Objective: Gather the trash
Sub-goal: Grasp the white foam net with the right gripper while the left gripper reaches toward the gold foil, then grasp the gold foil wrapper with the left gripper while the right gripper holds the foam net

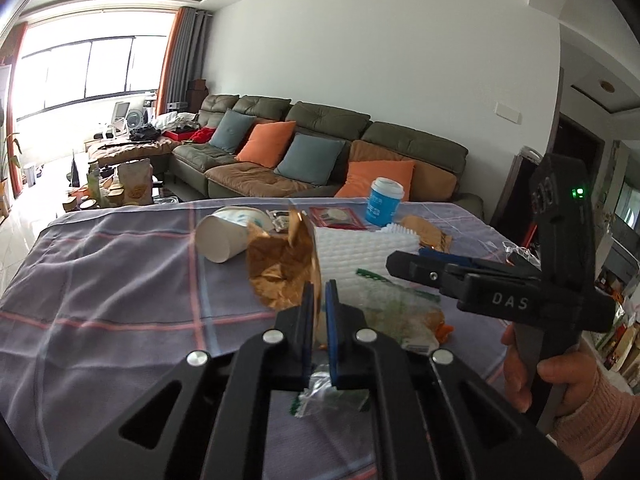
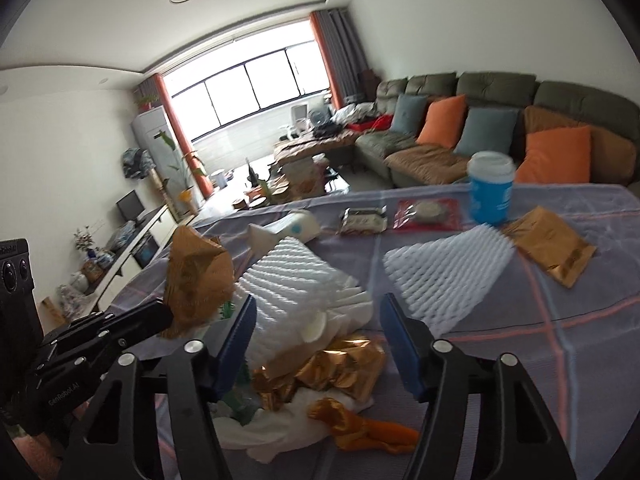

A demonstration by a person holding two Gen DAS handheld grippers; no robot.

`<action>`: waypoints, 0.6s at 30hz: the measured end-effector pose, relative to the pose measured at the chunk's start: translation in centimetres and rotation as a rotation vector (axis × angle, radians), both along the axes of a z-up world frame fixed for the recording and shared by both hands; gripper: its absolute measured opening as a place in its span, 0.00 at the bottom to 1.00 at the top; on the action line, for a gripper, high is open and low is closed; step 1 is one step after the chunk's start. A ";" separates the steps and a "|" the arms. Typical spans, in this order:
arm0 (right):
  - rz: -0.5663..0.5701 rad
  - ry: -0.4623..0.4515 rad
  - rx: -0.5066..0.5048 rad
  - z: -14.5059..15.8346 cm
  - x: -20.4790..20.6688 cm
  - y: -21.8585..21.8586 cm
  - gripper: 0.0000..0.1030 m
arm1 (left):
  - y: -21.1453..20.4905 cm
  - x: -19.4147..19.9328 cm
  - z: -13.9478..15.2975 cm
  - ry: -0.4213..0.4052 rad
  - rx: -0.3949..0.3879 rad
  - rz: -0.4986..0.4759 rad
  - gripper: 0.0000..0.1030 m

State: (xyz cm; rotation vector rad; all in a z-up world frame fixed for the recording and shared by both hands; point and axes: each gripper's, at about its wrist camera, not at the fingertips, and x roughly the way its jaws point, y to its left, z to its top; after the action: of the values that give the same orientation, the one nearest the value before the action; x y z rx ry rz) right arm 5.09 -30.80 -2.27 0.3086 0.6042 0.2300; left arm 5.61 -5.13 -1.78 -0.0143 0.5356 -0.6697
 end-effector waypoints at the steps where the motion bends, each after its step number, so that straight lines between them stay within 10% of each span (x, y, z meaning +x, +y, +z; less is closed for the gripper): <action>1: 0.016 0.013 0.018 -0.1 0.3 0.0 0.42 | 0.7 0.0 0.1 0.000 -0.005 0.007 0.07; 5: 0.058 0.021 0.034 0.0 0.7 0.9 0.11 | 2.6 -0.3 0.4 0.002 -0.017 0.043 0.07; 9: 0.052 -0.042 -0.025 1.7 0.2 1.8 0.11 | 4.0 -0.5 -0.1 0.029 -0.021 0.052 0.09; 12: 0.040 -0.076 -0.058 2.9 -0.2 1.9 0.12 | 3.8 -0.3 -0.6 0.053 -0.009 0.059 0.51; 18: 0.014 -0.109 -0.083 4.1 -0.7 1.7 0.12 | 1.8 0.1 -2.0 0.053 0.024 0.003 0.53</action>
State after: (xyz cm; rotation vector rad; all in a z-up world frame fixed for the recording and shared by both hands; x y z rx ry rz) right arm 4.38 -29.05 1.79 0.2100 0.5068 0.2332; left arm 5.67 -3.36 -3.76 -0.0101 0.5945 -0.6617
